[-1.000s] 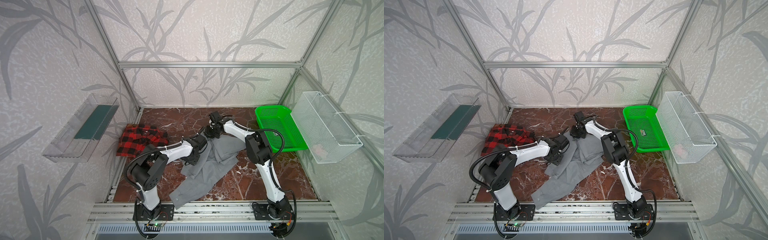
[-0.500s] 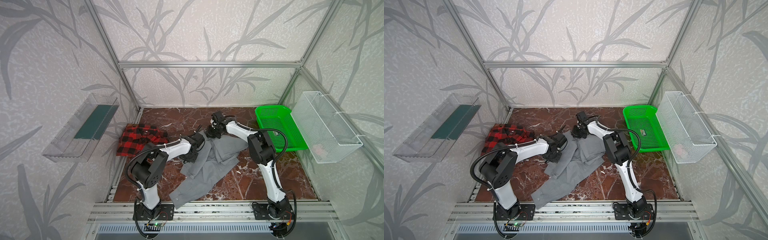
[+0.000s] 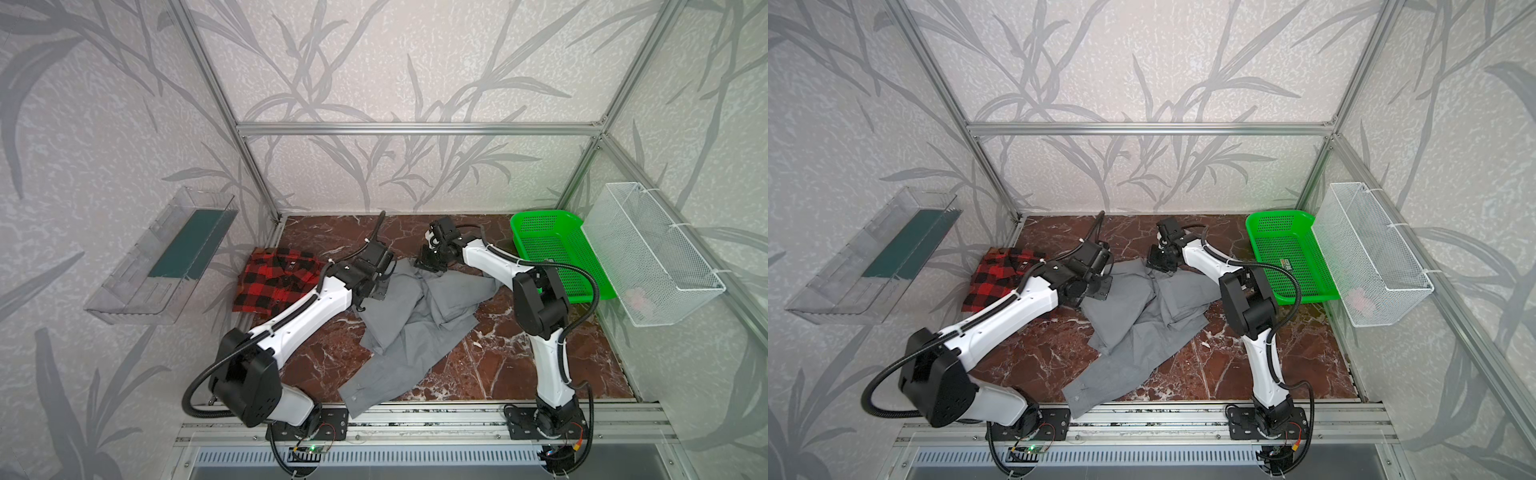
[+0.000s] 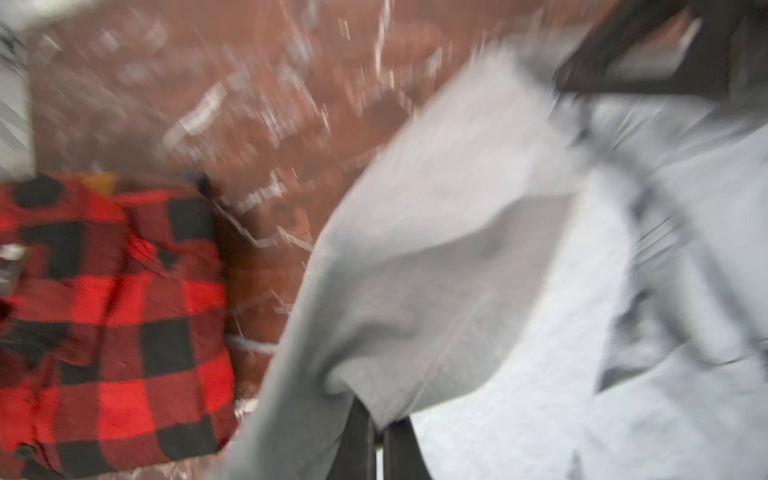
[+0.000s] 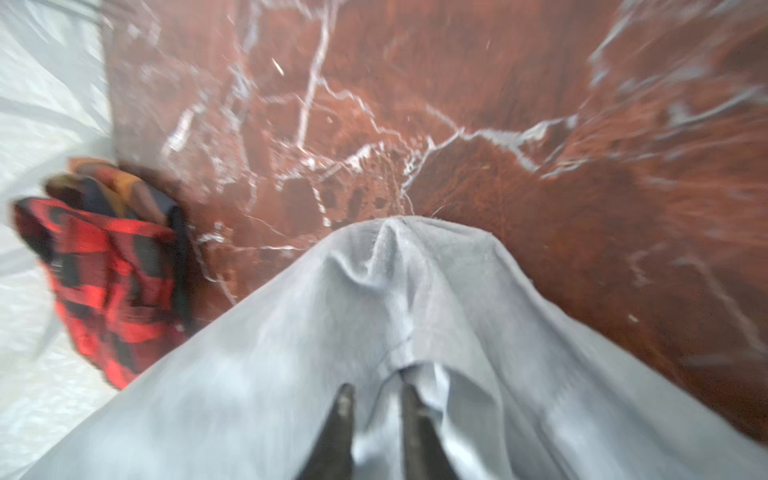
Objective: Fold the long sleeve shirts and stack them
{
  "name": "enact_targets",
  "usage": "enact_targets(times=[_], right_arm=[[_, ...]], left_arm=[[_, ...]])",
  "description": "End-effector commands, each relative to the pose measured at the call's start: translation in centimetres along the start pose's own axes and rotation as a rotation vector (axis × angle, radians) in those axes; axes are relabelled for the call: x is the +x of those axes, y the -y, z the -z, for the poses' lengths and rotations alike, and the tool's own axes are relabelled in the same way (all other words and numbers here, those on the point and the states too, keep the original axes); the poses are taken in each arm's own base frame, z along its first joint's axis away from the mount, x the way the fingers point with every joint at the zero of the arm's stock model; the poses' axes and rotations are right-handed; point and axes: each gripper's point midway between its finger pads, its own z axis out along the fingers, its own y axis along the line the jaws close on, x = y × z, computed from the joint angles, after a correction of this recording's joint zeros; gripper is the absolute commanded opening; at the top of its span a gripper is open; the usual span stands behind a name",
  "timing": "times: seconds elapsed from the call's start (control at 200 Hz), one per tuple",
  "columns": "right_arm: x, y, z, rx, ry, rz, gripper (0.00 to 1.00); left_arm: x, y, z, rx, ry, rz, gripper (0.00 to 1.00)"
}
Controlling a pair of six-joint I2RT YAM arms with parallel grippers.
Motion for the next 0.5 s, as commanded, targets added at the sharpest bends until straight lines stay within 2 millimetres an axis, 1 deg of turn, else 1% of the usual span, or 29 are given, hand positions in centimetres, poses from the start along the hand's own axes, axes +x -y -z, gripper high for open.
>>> enact_targets(times=[0.0, 0.05, 0.12, 0.23, 0.24, 0.25, 0.275, 0.345, 0.355, 0.38, 0.42, 0.495], right_arm=[[-2.4, -1.1, 5.6, 0.005, 0.116, 0.078, 0.35], [-2.7, -0.8, 7.1, 0.019, 0.141, 0.086, 0.41], [-2.8, -0.1, 9.3, 0.024, 0.169, 0.079, 0.46], [-1.2, 1.9, 12.4, 0.034, 0.215, 0.044, 0.54], [-0.8, 2.6, 12.1, 0.044, 0.209, 0.033, 0.55], [-0.7, 2.5, 12.9, 0.037, 0.225, 0.033, 0.55], [-0.1, 3.2, 13.5, 0.037, 0.241, 0.022, 0.56], [1.7, 5.6, 14.5, 0.046, 0.273, -0.022, 0.59], [2.2, 6.1, 14.4, 0.049, 0.269, -0.028, 0.59], [2.8, 6.8, 14.7, 0.036, 0.278, -0.068, 0.6], [4.1, 8.2, 14.7, 0.036, 0.274, -0.103, 0.6], [6.9, 10.7, 14.0, 0.055, 0.248, -0.155, 0.6]], left_arm=[[-3.0, -2.3, 2.7, -0.007, 0.123, 0.08, 0.0], [-3.7, -2.6, 3.4, 0.012, 0.137, 0.104, 0.0], [-4.3, -2.6, 3.9, 0.04, 0.141, 0.118, 0.0], [-5.2, -2.7, 4.3, 0.058, 0.158, 0.141, 0.0], [-5.3, -2.7, 4.3, 0.059, 0.158, 0.144, 0.0], [-5.3, -2.7, 4.3, 0.063, 0.159, 0.148, 0.0], [-5.6, -2.7, 4.3, 0.07, 0.163, 0.157, 0.0], [-6.1, -2.6, 4.3, 0.091, 0.174, 0.171, 0.0], [-6.2, -2.6, 4.3, 0.092, 0.176, 0.173, 0.0], [-6.5, -2.6, 4.4, 0.095, 0.183, 0.176, 0.0], [-7.0, -2.8, 4.6, 0.098, 0.197, 0.18, 0.0], [-8.2, -3.1, 5.3, 0.105, 0.231, 0.2, 0.0]])
